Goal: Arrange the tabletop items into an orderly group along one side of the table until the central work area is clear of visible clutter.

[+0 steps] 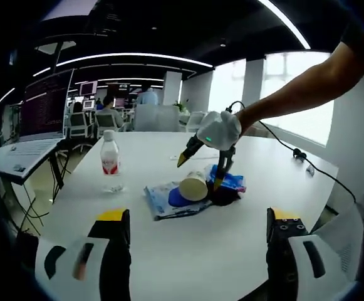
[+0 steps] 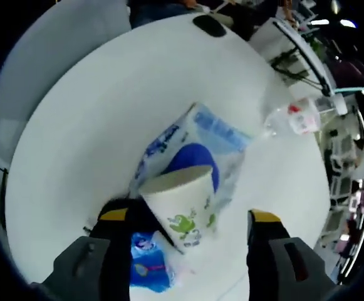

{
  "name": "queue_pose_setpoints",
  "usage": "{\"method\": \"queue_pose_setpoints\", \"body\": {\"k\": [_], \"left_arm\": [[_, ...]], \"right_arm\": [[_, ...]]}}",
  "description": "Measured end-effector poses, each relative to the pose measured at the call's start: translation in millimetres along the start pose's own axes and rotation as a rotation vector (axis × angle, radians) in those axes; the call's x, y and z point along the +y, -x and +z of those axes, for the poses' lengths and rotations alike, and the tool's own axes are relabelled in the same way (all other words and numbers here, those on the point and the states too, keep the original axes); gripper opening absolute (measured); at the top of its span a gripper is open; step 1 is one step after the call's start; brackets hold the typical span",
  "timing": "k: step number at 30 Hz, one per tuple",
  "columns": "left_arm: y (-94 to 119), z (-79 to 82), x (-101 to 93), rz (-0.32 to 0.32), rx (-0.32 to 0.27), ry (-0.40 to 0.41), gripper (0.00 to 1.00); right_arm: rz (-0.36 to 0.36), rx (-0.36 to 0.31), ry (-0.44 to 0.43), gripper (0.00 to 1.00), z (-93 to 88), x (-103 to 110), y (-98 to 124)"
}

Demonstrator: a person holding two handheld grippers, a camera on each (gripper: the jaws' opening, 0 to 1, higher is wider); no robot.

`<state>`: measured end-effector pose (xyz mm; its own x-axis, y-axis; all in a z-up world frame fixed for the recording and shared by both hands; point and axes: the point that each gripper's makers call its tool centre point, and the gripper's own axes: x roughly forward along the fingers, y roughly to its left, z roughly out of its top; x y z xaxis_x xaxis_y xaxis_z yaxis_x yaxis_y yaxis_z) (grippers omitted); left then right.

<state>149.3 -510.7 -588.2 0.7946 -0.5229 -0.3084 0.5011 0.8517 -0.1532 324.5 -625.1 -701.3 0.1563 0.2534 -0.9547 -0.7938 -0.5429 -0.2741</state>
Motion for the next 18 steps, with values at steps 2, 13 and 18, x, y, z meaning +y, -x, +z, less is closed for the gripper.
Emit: {"method": "queue_pose_setpoints", "body": {"k": [2,13,18], "left_arm": [[0,0.2,-0.5,-0.001,0.0,0.001,0.89],[0,-0.7,1.6,0.005,-0.001,0.007,0.89],[2,-2.6,4.6,0.014,0.001,0.012,0.89]], "right_arm": [[0.005,-0.001,0.005,0.71,1.0,-1,-1],[0.05,0.028,0.076,0.67,-1.5,2,-9],[0.06,0.022,0.072,0.65,1.6,1,-15]]}}
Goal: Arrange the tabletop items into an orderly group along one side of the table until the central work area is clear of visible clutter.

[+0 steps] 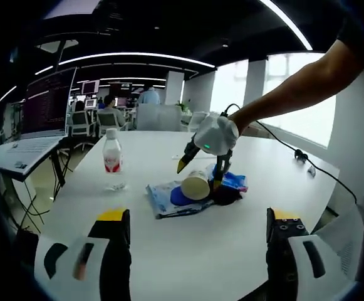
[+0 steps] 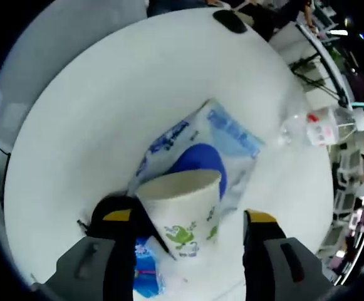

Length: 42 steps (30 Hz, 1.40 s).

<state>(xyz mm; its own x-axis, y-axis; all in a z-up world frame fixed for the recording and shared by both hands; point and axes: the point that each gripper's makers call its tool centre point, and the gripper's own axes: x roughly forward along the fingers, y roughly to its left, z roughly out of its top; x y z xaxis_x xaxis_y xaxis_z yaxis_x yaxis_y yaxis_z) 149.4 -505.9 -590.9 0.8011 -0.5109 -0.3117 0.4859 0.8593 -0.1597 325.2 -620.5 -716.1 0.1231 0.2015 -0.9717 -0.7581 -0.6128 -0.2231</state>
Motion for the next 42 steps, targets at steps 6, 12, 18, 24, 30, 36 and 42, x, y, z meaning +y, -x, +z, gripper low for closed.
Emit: {"method": "queue_pose_setpoints", "body": {"k": [6,12,18,24,30,36,42], "left_arm": [[2,1.1,3.6,0.012,-0.005,0.007,0.89],[2,0.8,5.7,0.016,-0.003,0.006,0.89],[1,1.3,6.5,0.017,-0.004,0.005,0.89],[2,-1.3,8.0,0.018,-0.001,0.008,0.89],[1,-1.8,8.2,0.015,-0.001,0.006,0.89],[1,-1.5,7.1,0.015,0.0,0.004,0.89],[2,-2.5,6.0,0.016,0.006,0.007,0.88]], "right_arm": [[0.026,0.029,0.045,0.62,-1.2,0,-4],[0.035,0.025,0.057,0.57,3.3,-4,-6],[0.055,0.035,0.081,0.52,4.1,0,-10],[0.065,0.039,0.1,0.48,5.1,4,-13],[0.056,0.042,0.104,0.46,5.5,4,-13],[0.043,0.048,0.113,0.46,5.9,2,-13],[0.034,0.03,0.093,0.44,10.0,1,-10]]}}
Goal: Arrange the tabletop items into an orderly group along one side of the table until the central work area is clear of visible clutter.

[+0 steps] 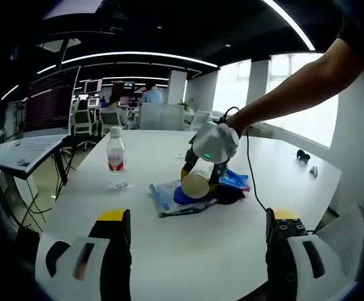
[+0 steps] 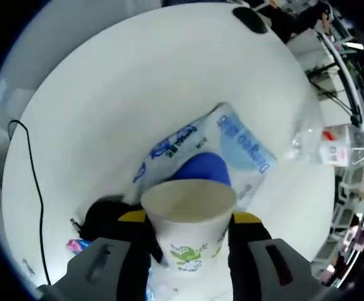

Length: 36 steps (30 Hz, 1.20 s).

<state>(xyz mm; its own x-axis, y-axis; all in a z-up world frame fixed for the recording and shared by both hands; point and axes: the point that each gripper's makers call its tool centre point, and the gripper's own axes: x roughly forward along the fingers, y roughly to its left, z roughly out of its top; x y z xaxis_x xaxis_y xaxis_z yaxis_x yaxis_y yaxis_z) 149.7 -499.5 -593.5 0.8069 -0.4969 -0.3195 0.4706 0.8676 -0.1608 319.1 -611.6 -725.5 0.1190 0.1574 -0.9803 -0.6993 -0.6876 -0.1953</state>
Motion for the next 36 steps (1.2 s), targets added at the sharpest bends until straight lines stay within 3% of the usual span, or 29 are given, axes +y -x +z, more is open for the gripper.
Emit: {"method": "queue_pose_setpoints", "body": {"k": [9,20,36], "left_arm": [[-1,-0.6,-4.0,-0.005,0.005,0.002,0.88],[1,0.8,-6.4,-0.006,0.005,0.005,0.88],[6,-1.4,-4.2,0.013,0.011,0.027,0.87]], "right_arm": [[-0.056,-0.025,-0.031,0.43,2.2,-16,12],[-0.145,-0.146,-0.199,0.42,20.6,-44,26],[-0.301,-0.377,-0.569,0.42,36.1,-92,45]]}}
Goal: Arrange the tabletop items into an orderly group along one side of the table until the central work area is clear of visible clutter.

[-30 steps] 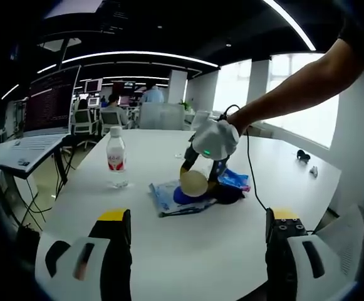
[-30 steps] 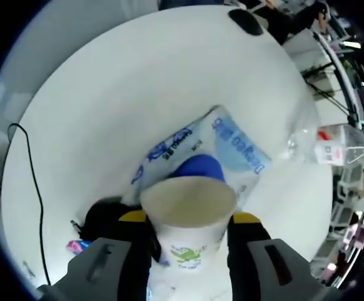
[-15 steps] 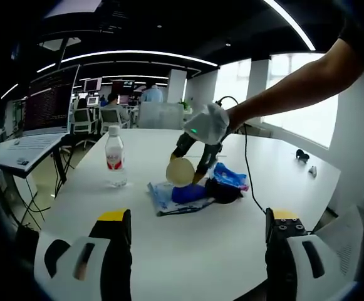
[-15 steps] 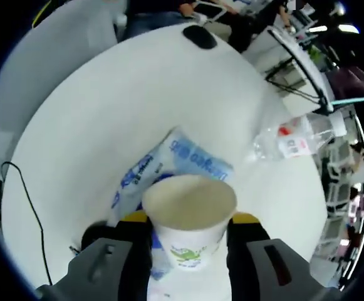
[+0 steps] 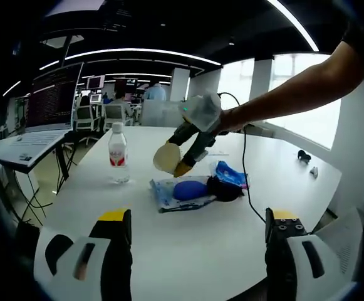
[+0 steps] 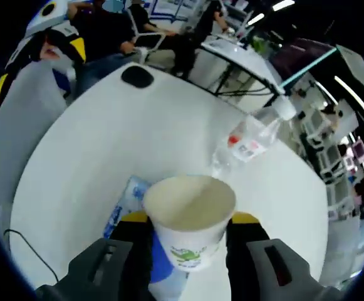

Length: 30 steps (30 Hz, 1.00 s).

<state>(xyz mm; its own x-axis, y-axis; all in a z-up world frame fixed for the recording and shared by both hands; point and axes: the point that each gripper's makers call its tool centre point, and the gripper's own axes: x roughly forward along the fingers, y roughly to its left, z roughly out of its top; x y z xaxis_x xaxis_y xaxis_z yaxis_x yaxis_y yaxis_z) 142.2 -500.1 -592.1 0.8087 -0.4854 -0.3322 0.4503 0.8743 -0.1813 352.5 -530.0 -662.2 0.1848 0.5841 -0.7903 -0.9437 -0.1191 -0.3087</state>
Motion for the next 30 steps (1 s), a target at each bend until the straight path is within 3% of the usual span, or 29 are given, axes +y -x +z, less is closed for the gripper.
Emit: {"method": "queue_pose_setpoints", "body": {"k": [5,20,30], "left_arm": [[-1,-1.9,-5.1,-0.011,0.006,-0.003,0.87],[0,-3.0,0.2,-0.001,0.009,0.007,0.87],[0,-4.7,-1.3,-0.006,0.015,0.001,0.87]], "right_arm": [[-0.045,-0.055,-0.116,0.41,7.2,-10,-1],[-0.129,-0.153,-0.33,0.41,16.4,-37,2],[-0.154,-0.215,-0.483,0.41,17.3,-40,-2]]}}
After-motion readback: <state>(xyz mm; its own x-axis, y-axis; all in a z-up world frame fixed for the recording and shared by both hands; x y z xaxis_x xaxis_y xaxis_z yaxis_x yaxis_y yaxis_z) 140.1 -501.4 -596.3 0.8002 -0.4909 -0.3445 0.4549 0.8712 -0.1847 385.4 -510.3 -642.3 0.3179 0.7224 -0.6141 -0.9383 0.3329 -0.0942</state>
